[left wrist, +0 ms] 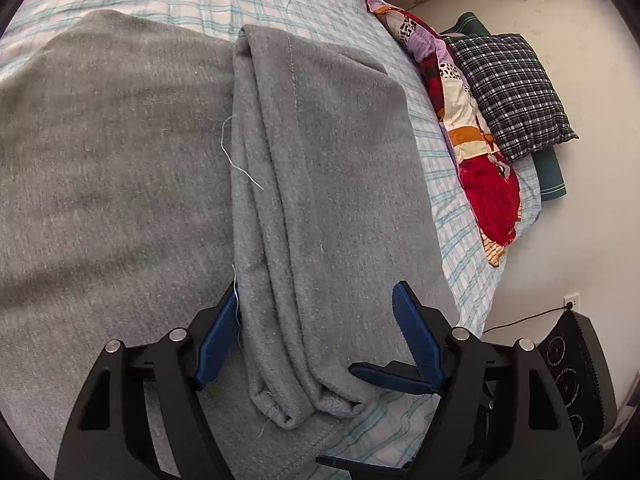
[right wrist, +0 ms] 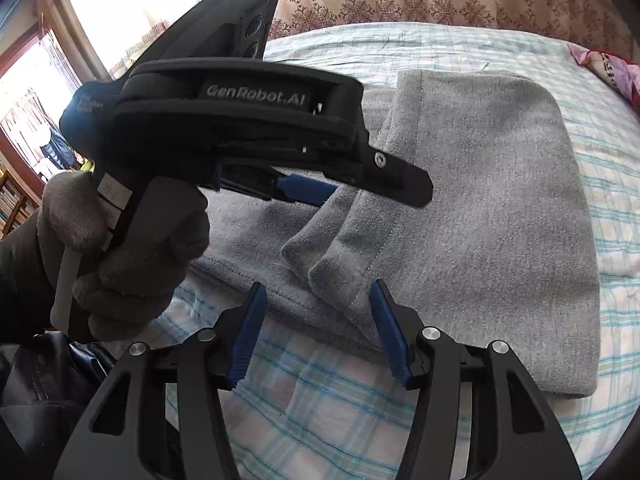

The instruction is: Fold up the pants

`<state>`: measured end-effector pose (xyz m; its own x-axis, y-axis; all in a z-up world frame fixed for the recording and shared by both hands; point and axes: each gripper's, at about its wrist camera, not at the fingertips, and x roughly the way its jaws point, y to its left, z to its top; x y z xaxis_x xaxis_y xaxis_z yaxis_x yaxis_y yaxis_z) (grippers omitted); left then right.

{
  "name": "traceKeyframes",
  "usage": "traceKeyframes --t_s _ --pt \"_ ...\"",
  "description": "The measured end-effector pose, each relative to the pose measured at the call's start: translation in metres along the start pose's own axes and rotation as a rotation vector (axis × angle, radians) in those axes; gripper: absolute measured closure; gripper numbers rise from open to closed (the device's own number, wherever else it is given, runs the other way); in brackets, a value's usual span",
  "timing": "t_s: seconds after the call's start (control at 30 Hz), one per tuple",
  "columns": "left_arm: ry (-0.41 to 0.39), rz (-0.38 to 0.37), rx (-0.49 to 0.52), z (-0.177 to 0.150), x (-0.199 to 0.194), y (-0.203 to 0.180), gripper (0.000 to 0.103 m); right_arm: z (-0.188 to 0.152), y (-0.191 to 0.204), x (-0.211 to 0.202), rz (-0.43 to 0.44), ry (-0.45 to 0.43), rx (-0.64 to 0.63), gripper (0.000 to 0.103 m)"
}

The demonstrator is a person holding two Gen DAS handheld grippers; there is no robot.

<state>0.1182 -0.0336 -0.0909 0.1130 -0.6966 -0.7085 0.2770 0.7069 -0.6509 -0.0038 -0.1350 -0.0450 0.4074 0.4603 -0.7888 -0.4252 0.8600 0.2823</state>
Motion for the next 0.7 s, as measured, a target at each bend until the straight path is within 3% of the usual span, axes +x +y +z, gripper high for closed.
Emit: traceKeyframes --t_s 0.03,0.1,0.17,0.23,0.3,0.37,0.43,0.47,0.53,0.57,0.63,0.7 --pt "0.005 0.003 0.01 -0.003 0.001 -0.003 0.039 0.0 -0.001 -0.001 0.007 0.002 0.002 0.048" --pt "0.015 -0.011 0.016 -0.009 0.0 -0.009 0.061 -0.001 -0.001 -0.004 0.021 0.007 -0.005 0.048" --pt "0.006 -0.029 0.04 -0.016 -0.007 -0.02 0.072 -0.003 0.0 -0.008 0.033 0.016 -0.022 0.048" --pt "-0.008 -0.042 0.094 -0.025 -0.015 -0.036 0.076 -0.005 -0.001 -0.013 0.042 0.018 -0.03 0.049" --pt "-0.036 0.015 0.17 -0.034 -0.02 -0.051 0.076 -0.006 -0.001 -0.015 0.05 0.017 -0.033 0.049" --pt "-0.073 0.15 0.221 -0.037 -0.018 -0.056 0.076 -0.006 -0.002 -0.015 0.048 0.012 -0.025 0.049" --pt "-0.071 0.248 0.174 -0.03 -0.01 -0.038 0.066 -0.008 -0.002 -0.014 0.042 0.006 -0.013 0.049" --pt "-0.061 0.247 0.105 -0.025 -0.008 -0.024 0.062 -0.009 -0.002 -0.014 0.037 0.005 -0.012 0.05" --pt "-0.06 0.151 -0.009 -0.016 -0.012 -0.004 0.056 -0.008 -0.001 -0.014 0.034 0.004 -0.016 0.05" --pt "-0.066 0.126 -0.023 -0.012 -0.016 -0.001 0.054 -0.009 -0.001 -0.015 0.033 0.005 -0.018 0.05" --pt "-0.1 0.105 -0.011 -0.003 -0.022 -0.001 0.04 -0.009 0.0 -0.014 0.036 0.005 -0.012 0.05" --pt "-0.12 0.086 -0.001 0.009 -0.026 -0.002 0.038 -0.013 0.004 -0.013 0.035 0.005 -0.011 0.049"
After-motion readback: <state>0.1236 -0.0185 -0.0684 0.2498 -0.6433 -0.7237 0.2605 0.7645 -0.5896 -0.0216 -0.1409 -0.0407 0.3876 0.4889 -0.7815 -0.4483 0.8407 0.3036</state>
